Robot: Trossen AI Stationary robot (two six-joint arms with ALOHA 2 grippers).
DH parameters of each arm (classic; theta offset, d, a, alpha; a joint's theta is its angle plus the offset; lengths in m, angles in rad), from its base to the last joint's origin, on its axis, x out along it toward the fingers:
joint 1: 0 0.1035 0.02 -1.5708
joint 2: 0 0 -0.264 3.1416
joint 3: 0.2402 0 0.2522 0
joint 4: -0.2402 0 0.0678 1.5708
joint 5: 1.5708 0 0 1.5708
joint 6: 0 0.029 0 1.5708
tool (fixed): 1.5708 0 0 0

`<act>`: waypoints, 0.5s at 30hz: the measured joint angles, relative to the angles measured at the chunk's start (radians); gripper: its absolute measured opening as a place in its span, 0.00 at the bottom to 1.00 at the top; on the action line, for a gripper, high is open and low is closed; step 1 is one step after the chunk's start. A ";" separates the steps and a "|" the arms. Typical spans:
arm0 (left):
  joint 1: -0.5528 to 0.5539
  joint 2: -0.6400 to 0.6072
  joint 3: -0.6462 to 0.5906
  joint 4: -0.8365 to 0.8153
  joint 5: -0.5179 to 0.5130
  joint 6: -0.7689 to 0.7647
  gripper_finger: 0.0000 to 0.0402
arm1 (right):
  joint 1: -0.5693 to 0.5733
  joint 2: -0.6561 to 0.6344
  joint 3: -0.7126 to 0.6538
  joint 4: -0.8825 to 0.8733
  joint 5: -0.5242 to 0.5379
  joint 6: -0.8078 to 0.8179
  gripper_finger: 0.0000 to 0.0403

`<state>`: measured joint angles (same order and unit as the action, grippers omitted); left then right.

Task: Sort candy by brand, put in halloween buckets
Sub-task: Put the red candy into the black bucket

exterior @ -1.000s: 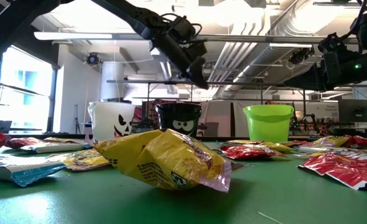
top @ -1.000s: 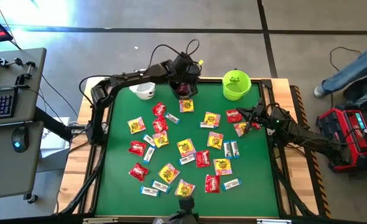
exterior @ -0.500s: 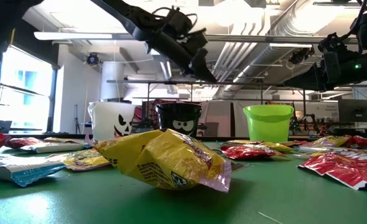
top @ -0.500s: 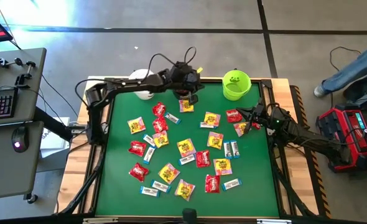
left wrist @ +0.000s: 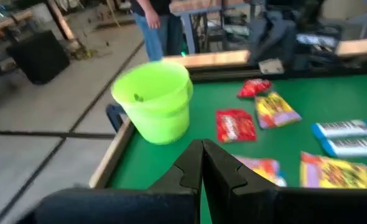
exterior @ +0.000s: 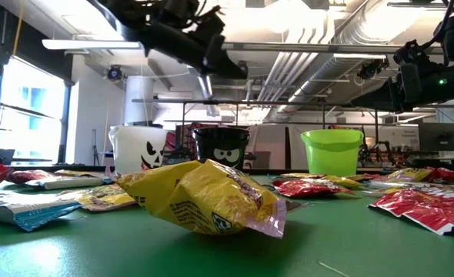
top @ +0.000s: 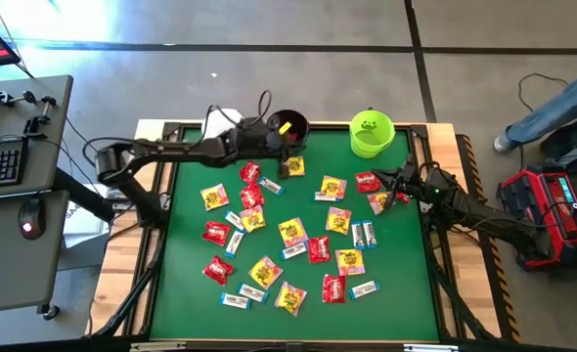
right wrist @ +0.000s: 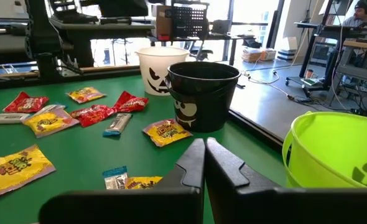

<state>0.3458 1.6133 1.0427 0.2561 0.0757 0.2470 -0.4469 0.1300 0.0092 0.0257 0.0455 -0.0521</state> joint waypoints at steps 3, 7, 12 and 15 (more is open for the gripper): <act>-0.020 -0.039 -0.064 0.024 -0.001 -0.004 0.00 | 0.000 0.000 0.000 0.000 0.000 0.000 0.00; -0.044 -0.070 -0.141 0.102 0.000 -0.028 0.00 | 0.000 0.000 0.000 0.000 0.000 0.000 0.00; -0.075 -0.072 -0.224 0.196 0.000 -0.056 0.00 | 0.001 0.001 0.000 0.000 0.000 0.003 0.00; -0.091 -0.072 -0.267 0.251 0.000 -0.055 0.00 | 0.005 0.001 0.000 0.003 0.000 0.042 0.00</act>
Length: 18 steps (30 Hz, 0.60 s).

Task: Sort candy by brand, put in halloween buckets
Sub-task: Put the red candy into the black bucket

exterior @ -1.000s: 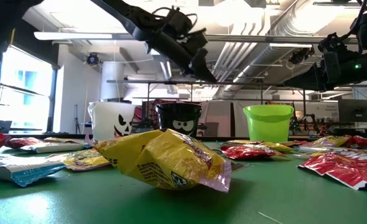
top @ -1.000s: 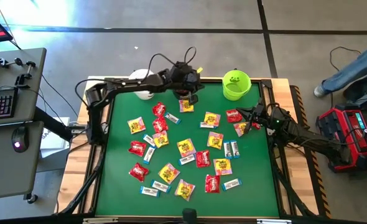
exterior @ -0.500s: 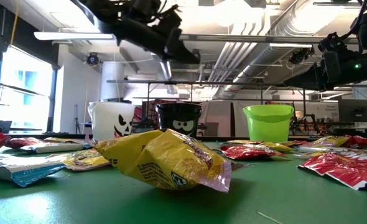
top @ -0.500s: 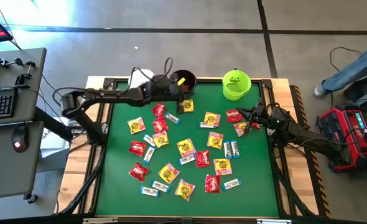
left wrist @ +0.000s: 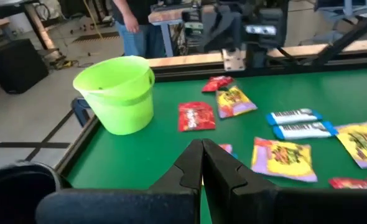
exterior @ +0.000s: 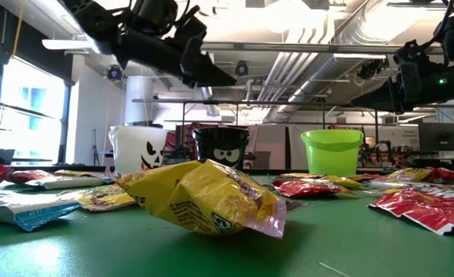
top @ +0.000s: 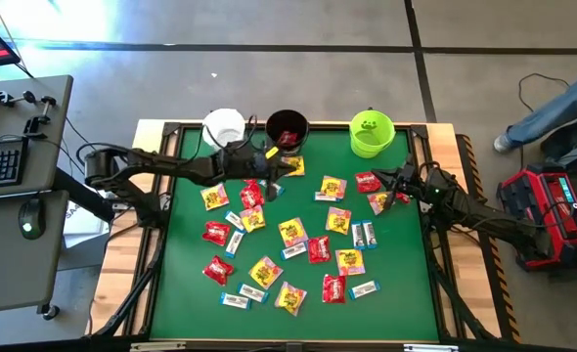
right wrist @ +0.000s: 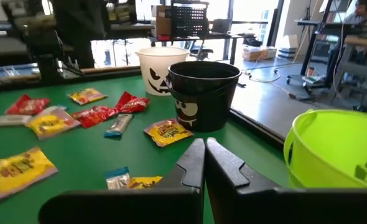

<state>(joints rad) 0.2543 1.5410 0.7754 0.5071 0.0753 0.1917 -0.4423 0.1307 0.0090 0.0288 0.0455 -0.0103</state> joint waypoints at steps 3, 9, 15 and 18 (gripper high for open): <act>-0.013 0.000 -0.026 0.027 0.000 -0.007 0.00 | 0.000 0.000 0.000 0.015 0.000 0.062 0.00; -0.049 0.000 -0.089 0.108 -0.002 -0.027 0.00 | 0.000 0.000 0.000 0.040 0.000 0.139 0.00; -0.081 0.000 -0.164 0.221 -0.001 -0.059 0.00 | 0.000 0.002 0.030 -0.048 0.028 0.171 0.01; -0.091 0.000 -0.191 0.255 -0.003 -0.061 0.00 | 0.000 0.002 0.061 -0.104 0.030 0.199 0.05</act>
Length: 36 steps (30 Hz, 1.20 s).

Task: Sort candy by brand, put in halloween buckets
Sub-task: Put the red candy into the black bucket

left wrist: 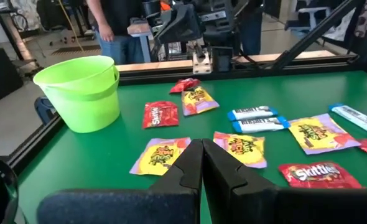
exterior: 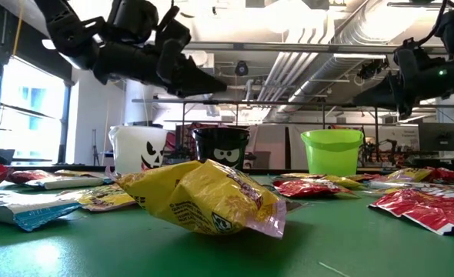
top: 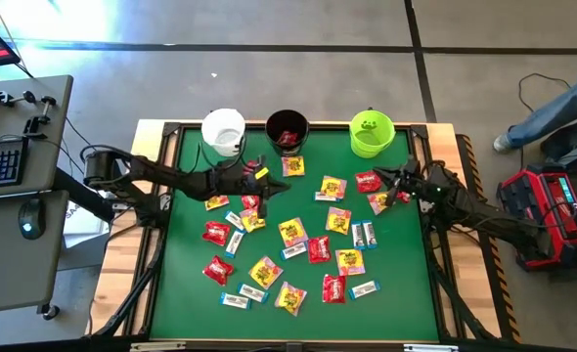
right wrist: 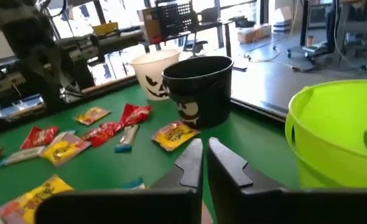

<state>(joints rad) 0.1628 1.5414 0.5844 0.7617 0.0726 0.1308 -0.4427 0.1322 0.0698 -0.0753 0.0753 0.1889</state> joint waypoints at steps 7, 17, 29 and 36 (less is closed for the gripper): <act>-0.007 -0.009 -0.020 0.008 -0.008 -0.023 0.00 | 0.000 0.047 0.013 -0.065 0.006 0.044 0.23; 0.002 -0.009 -0.047 0.048 -0.009 -0.023 0.00 | 0.000 0.220 0.013 -0.066 0.082 0.152 0.53; 0.002 -0.009 -0.047 0.053 -0.011 -0.004 0.00 | 0.000 0.353 0.013 -0.064 0.161 0.251 0.61; 0.002 -0.009 -0.047 0.051 -0.010 0.003 0.00 | 0.000 0.438 0.013 -0.077 0.208 0.338 0.61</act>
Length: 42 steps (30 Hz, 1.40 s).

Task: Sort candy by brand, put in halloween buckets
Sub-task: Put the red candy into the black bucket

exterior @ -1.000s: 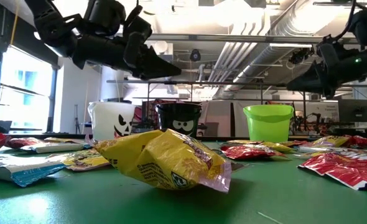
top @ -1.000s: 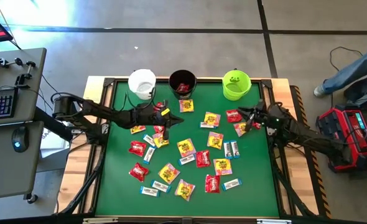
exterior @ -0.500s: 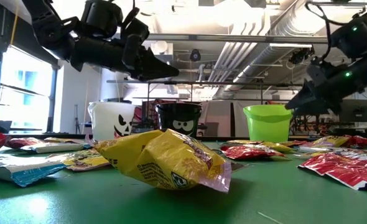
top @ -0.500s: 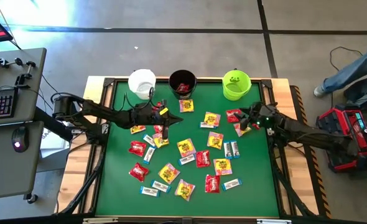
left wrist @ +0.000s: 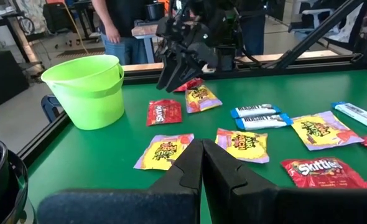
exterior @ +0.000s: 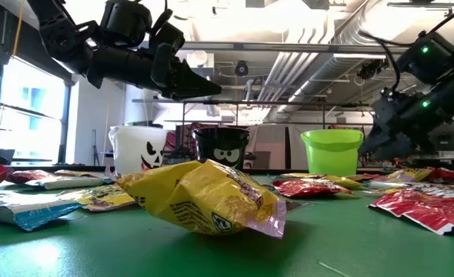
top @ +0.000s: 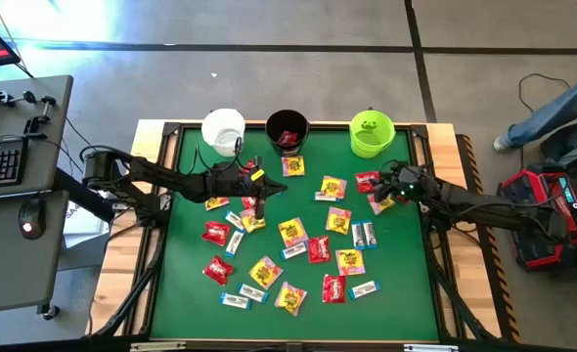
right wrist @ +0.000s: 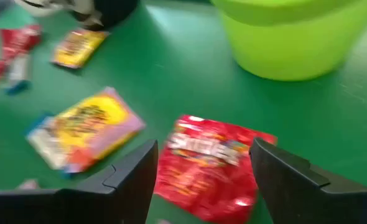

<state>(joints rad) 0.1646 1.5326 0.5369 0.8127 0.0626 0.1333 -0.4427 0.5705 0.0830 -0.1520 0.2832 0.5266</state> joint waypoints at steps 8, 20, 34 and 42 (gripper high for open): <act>-0.001 0.000 0.000 -0.005 0.007 0.000 0.00 | -0.019 0.117 0.000 0.000 0.036 0.100 0.61; 0.000 0.000 0.000 -0.008 0.007 0.001 0.00 | -0.023 0.223 0.000 0.054 -0.008 0.220 0.48; 0.001 0.001 -0.079 0.079 0.016 -0.040 0.00 | -0.020 0.279 0.007 0.127 -0.075 0.153 0.02; 0.019 0.001 -0.161 0.190 0.014 -0.101 0.00 | 0.026 0.279 0.128 0.126 -0.096 0.030 0.00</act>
<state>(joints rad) 0.1841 1.5333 0.3757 1.0030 0.0765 0.0321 -0.4162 0.8497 0.2107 -0.0257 0.1872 0.5568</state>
